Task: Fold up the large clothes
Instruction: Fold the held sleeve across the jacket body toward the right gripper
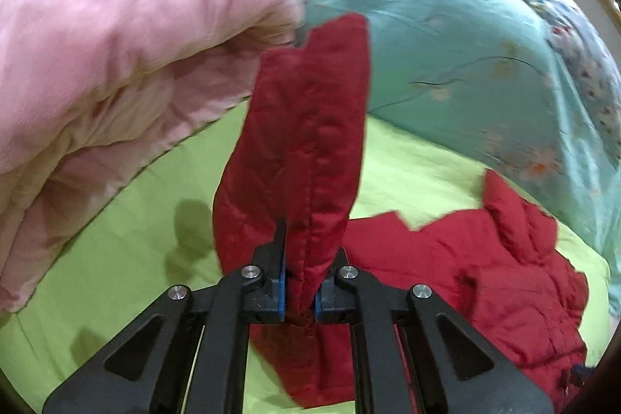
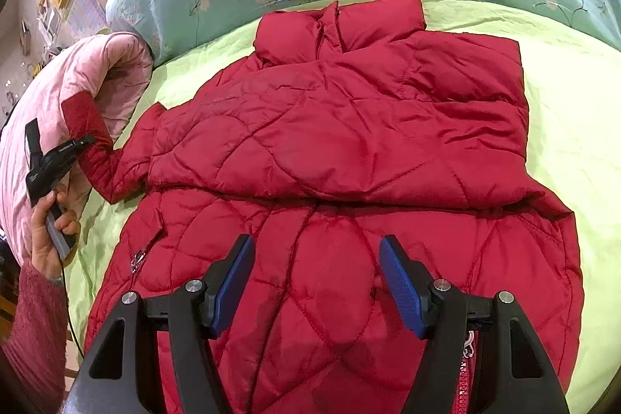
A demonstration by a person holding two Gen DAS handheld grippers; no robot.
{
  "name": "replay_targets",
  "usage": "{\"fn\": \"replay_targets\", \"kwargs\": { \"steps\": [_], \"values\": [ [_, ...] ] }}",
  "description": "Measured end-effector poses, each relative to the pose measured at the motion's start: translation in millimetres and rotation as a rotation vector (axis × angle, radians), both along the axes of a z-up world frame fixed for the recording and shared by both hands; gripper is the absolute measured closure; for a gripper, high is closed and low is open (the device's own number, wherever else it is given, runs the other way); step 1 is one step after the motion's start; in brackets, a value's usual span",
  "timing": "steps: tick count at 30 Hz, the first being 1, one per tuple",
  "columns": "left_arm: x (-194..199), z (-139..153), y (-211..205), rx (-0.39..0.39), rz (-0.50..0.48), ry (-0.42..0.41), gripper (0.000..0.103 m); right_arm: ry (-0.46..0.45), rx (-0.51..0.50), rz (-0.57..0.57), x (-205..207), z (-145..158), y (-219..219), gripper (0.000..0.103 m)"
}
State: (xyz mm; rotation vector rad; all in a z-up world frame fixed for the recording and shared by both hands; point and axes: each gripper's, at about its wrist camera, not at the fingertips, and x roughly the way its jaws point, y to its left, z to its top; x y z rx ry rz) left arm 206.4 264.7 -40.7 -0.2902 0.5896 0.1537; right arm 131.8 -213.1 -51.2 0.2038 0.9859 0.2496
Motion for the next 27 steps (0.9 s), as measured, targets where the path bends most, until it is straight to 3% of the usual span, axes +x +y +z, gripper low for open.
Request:
{"fn": "replay_targets", "kwargs": {
  "steps": [16,27],
  "values": [
    [-16,50,-126,0.033,-0.290,-0.136,0.097,-0.005,0.069,-0.069,-1,7,-26,0.035],
    [-13,34,-231,0.122,-0.450,-0.129,0.097,-0.022,0.164,-0.144,5,15,-63,0.035]
  ]
}}
